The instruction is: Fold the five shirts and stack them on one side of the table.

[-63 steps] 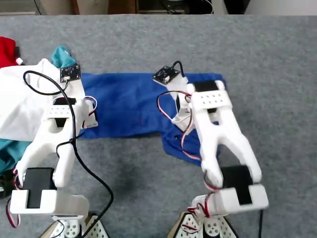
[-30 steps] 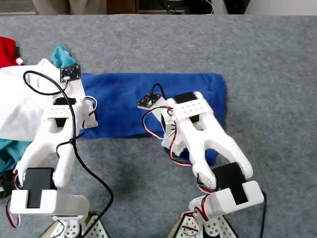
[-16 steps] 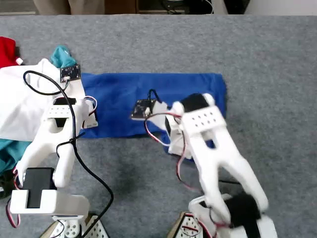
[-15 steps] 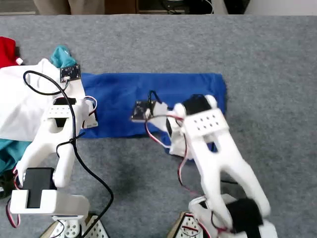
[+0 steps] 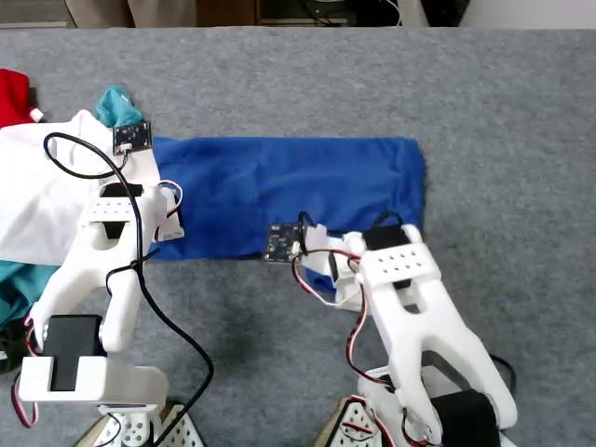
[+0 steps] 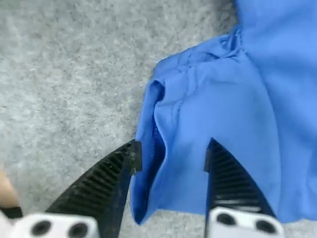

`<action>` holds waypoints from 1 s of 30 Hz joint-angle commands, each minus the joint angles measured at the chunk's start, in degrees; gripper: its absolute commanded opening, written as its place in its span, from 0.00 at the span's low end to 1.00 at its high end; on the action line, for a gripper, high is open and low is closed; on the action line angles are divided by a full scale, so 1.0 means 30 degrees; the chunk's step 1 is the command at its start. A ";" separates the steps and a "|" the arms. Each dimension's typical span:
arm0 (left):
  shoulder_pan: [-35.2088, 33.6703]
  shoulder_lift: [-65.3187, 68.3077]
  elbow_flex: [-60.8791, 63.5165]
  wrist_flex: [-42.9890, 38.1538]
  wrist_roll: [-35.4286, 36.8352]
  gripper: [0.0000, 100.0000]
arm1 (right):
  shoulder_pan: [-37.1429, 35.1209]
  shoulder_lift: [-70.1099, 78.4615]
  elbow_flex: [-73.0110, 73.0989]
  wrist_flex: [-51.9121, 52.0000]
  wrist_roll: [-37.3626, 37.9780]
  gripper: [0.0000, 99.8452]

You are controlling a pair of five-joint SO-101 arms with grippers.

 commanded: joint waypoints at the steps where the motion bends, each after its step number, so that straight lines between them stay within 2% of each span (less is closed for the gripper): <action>1: 0.0264 -0.0513 -0.0205 -0.0234 -0.0117 0.02 | 0.0249 -0.0308 0.0747 -0.1143 0.0176 0.24; 11: 0.0264 -0.0513 -0.0205 -0.0234 -0.0088 0.02 | 0.0396 0.2945 0.1216 -0.3048 0.0147 0.24; 18: 0.0264 -0.0513 -0.0176 -0.0234 -0.0088 0.02 | 0.0425 0.4586 -0.0073 -0.2608 0.0088 0.23; 25: 0.0264 -0.0513 -0.0176 -0.0234 -0.0117 0.02 | 0.0894 0.5875 -0.1333 -0.2110 0.0029 0.02; 30: 0.0264 -0.0513 -0.0176 -0.0234 -0.0117 0.02 | 0.2095 0.6081 -0.2476 -0.2081 0.0029 0.01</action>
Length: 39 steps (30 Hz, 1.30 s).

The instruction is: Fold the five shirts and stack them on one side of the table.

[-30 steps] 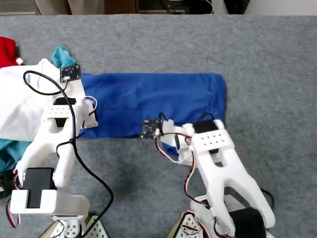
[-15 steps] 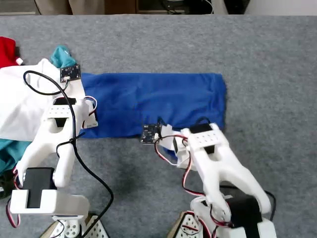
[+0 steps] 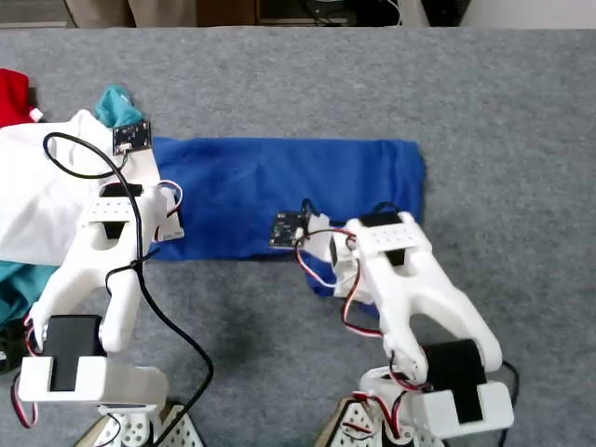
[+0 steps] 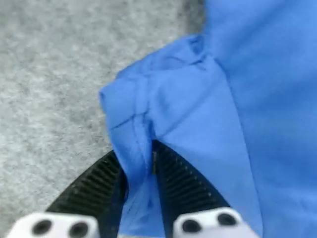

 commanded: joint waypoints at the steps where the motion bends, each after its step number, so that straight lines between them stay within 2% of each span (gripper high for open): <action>1: 0.0264 -0.0513 -0.0205 -0.0234 -0.0117 0.02 | 0.1011 0.0190 -0.0806 0.0615 0.0029 0.01; 8: 0.0264 -0.0513 -0.0205 -0.0234 -0.0147 0.02 | 0.1128 0.0337 -0.4879 0.3810 0.0117 0.01; 14: 0.0264 -0.0513 -0.0205 -0.0234 -0.0147 0.02 | 0.1128 0.0923 -0.7897 0.4718 0.0850 0.01; 30: 0.0264 -0.0513 -0.0205 -0.0234 -0.0147 0.02 | 0.1158 0.9685 -2.0205 0.9524 0.3370 0.01; 39: 0.0264 -0.0513 -0.0205 -0.0234 -0.0147 0.02 | 0.1158 1.2908 -2.4923 1.0579 0.3634 0.01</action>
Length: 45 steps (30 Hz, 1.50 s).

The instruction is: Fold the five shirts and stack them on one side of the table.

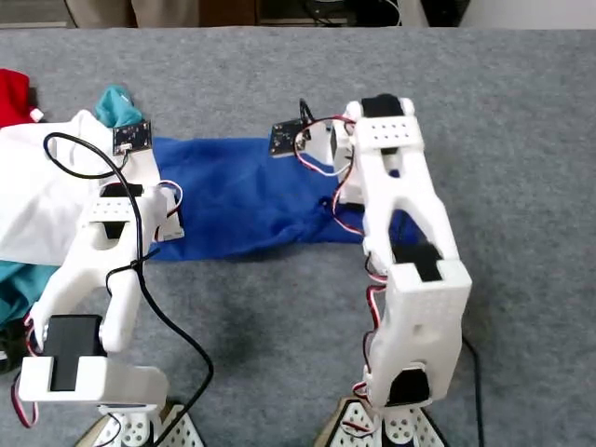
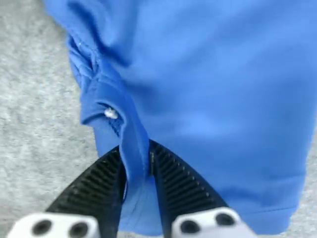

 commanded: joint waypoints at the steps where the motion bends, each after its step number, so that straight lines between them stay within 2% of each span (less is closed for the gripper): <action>1: 0.0264 -0.0513 -0.0205 -0.0234 -0.0147 0.02 | 0.0366 0.0425 -0.2007 0.0176 0.0205 0.01; 10: 0.0264 -0.0513 -0.0234 -0.0234 -0.0147 0.02 | 0.0396 0.1040 -0.2330 0.0000 0.0557 0.01; 12: 0.0264 -0.0513 -0.0234 -0.0234 -0.0147 0.02 | 0.0571 0.1011 -0.2359 -0.0029 0.0498 0.06; 15: 0.0264 -0.0513 -0.0234 -0.0234 -0.0147 0.02 | 0.1011 0.1070 -0.2593 -0.0264 0.0352 0.17; 19: 0.0264 -0.0513 -0.0234 -0.0234 -0.0147 0.02 | 0.1714 0.1040 -0.3414 -0.0381 -0.0879 0.30; 24: 0.0264 -0.0513 -0.0205 -0.0234 -0.0147 0.02 | 0.2007 0.0982 -0.4674 0.1436 -0.1143 0.36; 30: 0.0264 -0.0513 -0.0205 -0.0234 -0.0147 0.02 | 0.2154 0.0982 -0.5436 0.4777 -0.1201 0.34; 33: 0.0117 -0.0513 -0.0264 -0.0234 -0.0059 0.02 | 0.2388 0.0571 -0.5289 0.5070 -0.2608 0.25; 37: -0.0674 -0.0689 -0.0674 -0.0117 -0.0059 0.03 | 0.3062 0.0161 -0.5495 0.4923 -0.5919 0.09; 40: -0.2081 -0.0571 -0.2960 0.0703 -0.0059 0.09 | 0.3150 0.0337 -0.5319 0.3956 -0.8381 0.04; 45: -0.3048 -0.0161 -0.6300 0.1700 0.0000 0.25 | 0.3033 0.2476 -0.5348 0.0674 -1.0960 0.11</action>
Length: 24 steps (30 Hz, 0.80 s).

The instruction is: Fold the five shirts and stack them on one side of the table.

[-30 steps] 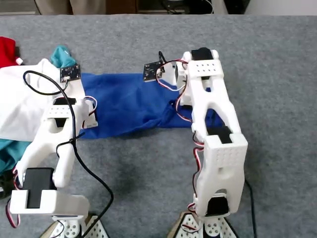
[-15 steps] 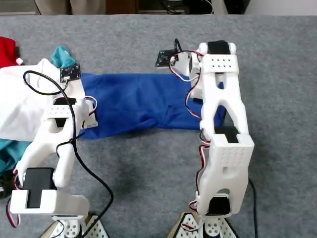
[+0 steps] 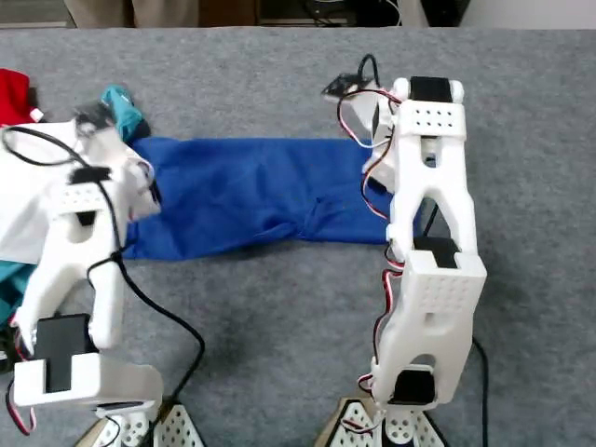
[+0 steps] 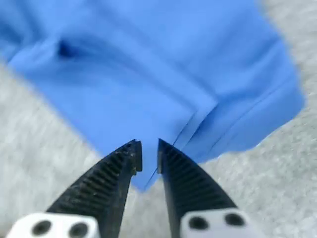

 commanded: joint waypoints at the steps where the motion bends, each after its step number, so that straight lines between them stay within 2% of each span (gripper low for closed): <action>1: -0.0234 0.0220 -0.2608 0.0234 -0.0029 0.28 | 0.0103 0.1158 -0.0923 -0.1963 -0.1582 0.12; 5: 0.0176 0.2857 -0.4366 0.0352 0.1201 0.30 | 0.0190 0.3326 -0.2212 -0.2520 -0.2081 0.13; 8: 0.0000 0.5495 -0.6388 0.0850 0.1172 0.30 | 0.0220 0.4586 -0.3853 -0.1993 -0.2110 0.13; 18: -0.0733 1.2557 -1.5648 0.7092 0.1143 0.30 | 0.0220 0.6725 -0.6725 -0.1084 -0.2637 0.13; 24: -0.0821 1.5487 -1.9311 0.8996 0.1114 0.30 | 0.0220 0.6842 -0.6784 -0.1084 -0.2637 0.13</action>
